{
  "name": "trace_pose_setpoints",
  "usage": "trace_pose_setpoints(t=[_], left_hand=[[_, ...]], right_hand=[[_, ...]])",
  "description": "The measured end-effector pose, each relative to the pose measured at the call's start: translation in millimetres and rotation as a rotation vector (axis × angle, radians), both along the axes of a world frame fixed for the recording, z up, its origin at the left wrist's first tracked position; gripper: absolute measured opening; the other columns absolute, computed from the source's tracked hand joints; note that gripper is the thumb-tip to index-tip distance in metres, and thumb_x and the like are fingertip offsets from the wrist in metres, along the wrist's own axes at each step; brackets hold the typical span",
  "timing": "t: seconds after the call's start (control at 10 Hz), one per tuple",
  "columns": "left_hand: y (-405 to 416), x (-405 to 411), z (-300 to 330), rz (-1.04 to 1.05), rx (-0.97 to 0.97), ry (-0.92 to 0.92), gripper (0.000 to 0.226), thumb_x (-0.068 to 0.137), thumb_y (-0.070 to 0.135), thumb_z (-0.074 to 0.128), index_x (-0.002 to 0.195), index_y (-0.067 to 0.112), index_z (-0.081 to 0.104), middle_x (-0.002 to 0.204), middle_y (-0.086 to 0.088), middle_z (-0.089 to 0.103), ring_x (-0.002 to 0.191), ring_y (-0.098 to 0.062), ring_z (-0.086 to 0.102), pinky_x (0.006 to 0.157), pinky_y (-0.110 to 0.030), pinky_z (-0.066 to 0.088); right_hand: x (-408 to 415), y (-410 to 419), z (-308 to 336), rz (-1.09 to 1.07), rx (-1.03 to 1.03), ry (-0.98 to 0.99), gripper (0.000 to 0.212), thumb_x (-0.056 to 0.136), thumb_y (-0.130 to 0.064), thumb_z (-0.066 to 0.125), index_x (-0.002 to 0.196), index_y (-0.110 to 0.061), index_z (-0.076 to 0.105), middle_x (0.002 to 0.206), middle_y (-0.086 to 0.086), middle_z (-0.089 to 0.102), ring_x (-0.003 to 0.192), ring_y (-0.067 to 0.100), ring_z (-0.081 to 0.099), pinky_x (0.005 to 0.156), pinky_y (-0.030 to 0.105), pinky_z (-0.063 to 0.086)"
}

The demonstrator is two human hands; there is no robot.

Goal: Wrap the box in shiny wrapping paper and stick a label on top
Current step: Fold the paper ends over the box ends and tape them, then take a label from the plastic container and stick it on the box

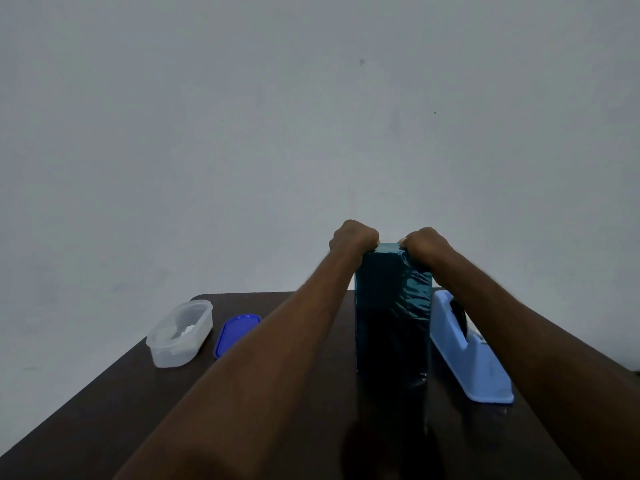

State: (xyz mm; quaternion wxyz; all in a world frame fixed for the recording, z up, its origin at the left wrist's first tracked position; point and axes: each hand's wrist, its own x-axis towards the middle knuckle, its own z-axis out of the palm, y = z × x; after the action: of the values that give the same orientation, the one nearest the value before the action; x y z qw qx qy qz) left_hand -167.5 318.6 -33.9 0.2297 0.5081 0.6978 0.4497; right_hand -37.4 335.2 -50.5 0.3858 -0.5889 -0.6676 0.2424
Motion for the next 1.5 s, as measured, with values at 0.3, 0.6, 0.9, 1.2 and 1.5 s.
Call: trace_pose_setpoints(t=[0.3,0.6,0.9,1.2,1.5], left_hand=[[-26,6,3,0.048,0.003,0.135,0.019,0.079,0.021,0.067,0.075,0.012,0.052,0.087,-0.005,0.061,0.090,-0.024,0.062,0.078,-0.028,0.050],[-70,0,-70,-0.141,0.411,0.010,0.062,0.100,0.057,0.027,0.150,0.021,0.029,0.140,-0.007,0.053,0.127,-0.028,0.051,0.104,-0.036,0.041],[-81,-40,-123,-0.167,0.367,0.252,0.035,0.101,0.031,0.045,0.134,0.022,0.050,0.105,0.002,0.066,0.092,-0.018,0.063,0.069,-0.015,0.041],[-79,-111,-119,0.028,-0.056,0.427,0.055,0.099,0.051,0.036,0.103,0.006,0.068,0.111,-0.015,0.068,0.099,-0.030,0.061,0.081,-0.033,0.045],[-86,-134,-139,0.062,-0.237,0.412,0.058,0.099,0.048,0.043,0.119,-0.004,0.060,0.126,-0.023,0.060,0.114,-0.036,0.057,0.092,-0.038,0.044]], right_hand=[[1,-1,-1,-0.079,-0.019,0.079,0.033,0.096,-0.009,0.040,0.116,0.010,0.059,0.078,0.009,0.050,0.061,0.017,0.043,0.053,0.026,0.033],[-9,-68,-91,-0.162,0.665,0.182,0.042,0.103,-0.047,0.031,0.126,-0.012,0.040,0.102,0.005,0.063,0.085,0.023,0.058,0.070,0.031,0.038],[-9,-65,-113,-0.107,0.440,-0.119,0.033,0.098,-0.040,0.046,0.109,-0.008,0.044,0.088,0.011,0.062,0.077,0.030,0.055,0.064,0.034,0.038],[-59,-73,-109,0.098,0.154,-0.269,0.045,0.098,-0.046,0.044,0.079,-0.007,0.056,0.079,0.009,0.057,0.075,0.028,0.054,0.067,0.028,0.035],[-82,-80,-119,0.133,-0.075,-0.318,0.050,0.099,-0.048,0.042,0.074,-0.006,0.054,0.079,0.008,0.056,0.070,0.023,0.052,0.058,0.029,0.033]])
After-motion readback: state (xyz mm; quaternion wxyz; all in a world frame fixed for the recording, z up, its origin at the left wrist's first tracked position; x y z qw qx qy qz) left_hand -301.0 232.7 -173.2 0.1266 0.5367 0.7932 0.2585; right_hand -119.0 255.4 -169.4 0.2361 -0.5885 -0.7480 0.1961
